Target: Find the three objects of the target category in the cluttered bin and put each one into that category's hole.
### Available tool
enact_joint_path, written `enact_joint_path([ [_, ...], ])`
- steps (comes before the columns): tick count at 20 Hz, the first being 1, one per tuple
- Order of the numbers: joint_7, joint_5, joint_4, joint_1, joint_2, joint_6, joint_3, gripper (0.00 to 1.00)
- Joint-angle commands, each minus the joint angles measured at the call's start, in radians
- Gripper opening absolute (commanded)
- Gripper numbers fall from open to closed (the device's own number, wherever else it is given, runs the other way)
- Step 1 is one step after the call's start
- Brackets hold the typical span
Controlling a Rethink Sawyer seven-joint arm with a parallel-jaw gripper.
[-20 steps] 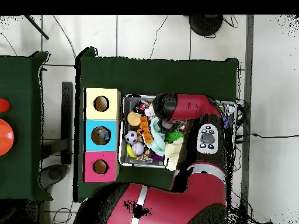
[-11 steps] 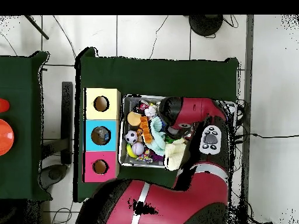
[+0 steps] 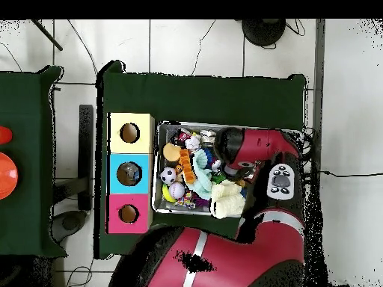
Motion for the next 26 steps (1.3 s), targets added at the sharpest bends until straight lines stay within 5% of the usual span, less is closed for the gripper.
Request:
enact_joint_path([
  [1, -0.162, -0.045, 0.106, -0.042, -0.059, -0.012, 0.077, 1.0],
  [7, -0.324, -0.106, 0.151, -0.114, -0.169, 0.004, 0.065, 1.0],
  [13, -0.391, -0.042, 0.141, -0.185, -0.211, 0.067, 0.19, 1.0],
  [17, -0.309, 0.002, 0.219, -0.207, -0.289, -0.13, 0.267, 1.0],
  [22, -0.246, -0.025, 0.242, -0.232, -0.305, -0.27, 0.322, 1.0],
  [26, -0.266, -0.003, 0.252, -0.278, -0.265, -0.275, 0.395, 1.0],
])
